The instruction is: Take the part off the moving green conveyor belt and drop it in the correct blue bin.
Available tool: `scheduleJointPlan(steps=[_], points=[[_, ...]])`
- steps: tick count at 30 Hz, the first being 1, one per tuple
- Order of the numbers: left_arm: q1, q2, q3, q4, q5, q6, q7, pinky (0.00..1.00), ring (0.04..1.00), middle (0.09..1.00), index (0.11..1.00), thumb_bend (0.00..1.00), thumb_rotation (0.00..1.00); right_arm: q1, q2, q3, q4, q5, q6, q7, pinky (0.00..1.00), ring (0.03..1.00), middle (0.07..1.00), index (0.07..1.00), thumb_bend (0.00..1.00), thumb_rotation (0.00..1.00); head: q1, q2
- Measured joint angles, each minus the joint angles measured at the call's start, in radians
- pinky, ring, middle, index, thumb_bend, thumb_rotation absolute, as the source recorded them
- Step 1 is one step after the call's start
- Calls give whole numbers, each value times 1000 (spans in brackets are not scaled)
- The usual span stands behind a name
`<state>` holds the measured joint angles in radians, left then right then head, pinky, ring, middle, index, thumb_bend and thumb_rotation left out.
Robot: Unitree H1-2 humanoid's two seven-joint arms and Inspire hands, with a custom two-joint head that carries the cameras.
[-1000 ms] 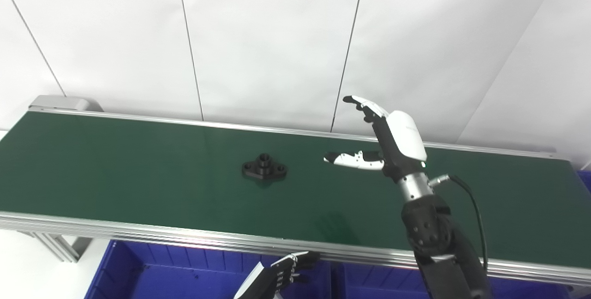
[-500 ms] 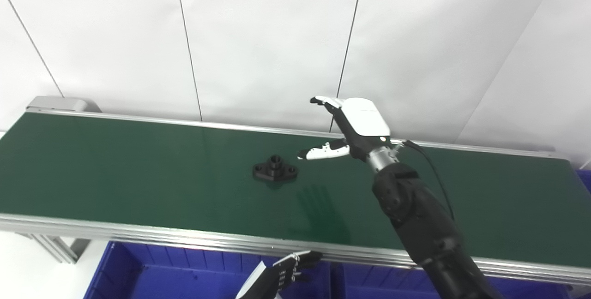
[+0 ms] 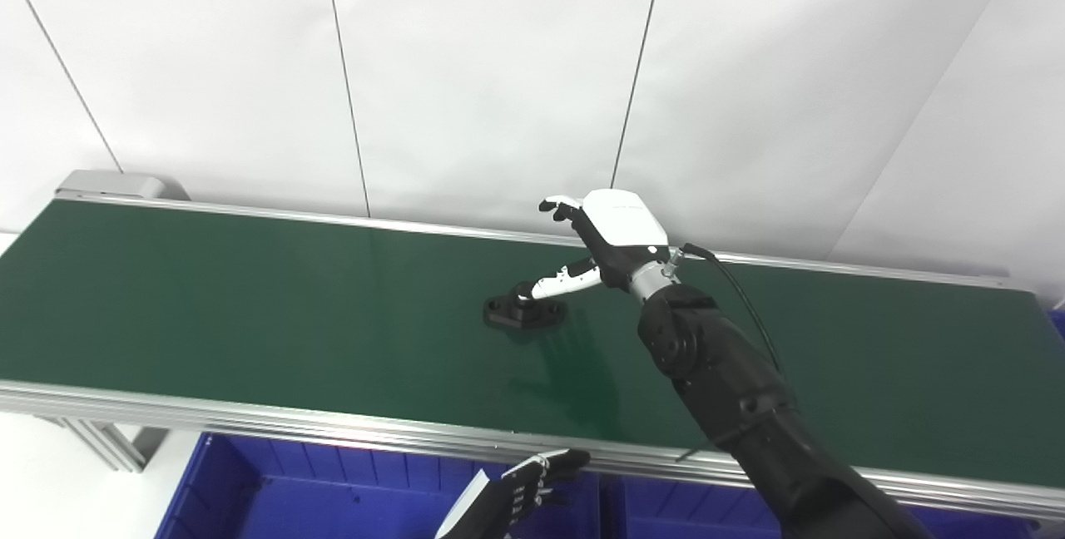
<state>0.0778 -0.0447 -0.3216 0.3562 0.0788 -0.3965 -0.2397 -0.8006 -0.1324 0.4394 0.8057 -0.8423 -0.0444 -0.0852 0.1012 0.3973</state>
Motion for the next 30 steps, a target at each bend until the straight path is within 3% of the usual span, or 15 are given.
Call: scheduleJointPlan(steps=[8,16,24,25,28,30], points=[[10,-5,-6,-20,18,0,9,764,852,865,814,849,537,-30,10,38,108,0,7,-7,580,707,781,822,975,616,0,12],[11,-5,-6,-24,17,0,9,765,855,869,818,859,538,-30,16,57,134,1,29,-11,571,707,783,819,966,597,-11,23],[23,-1,-6,-56,17,5,7,776,865,875,827,864,541,-26,7,78,158,8,62,18,533,676,729,753,951,562,-21,34],[24,0,-5,-59,17,6,7,776,866,876,827,864,538,-26,4,81,158,9,63,23,476,610,687,745,941,556,-21,34],[29,2,-5,-64,14,19,6,785,873,876,829,870,538,-31,-3,98,152,6,87,46,414,532,630,737,885,498,-25,38],[37,5,-5,-73,14,30,5,788,876,879,834,873,545,-40,-4,115,141,1,124,80,360,461,570,732,819,398,-32,44]])
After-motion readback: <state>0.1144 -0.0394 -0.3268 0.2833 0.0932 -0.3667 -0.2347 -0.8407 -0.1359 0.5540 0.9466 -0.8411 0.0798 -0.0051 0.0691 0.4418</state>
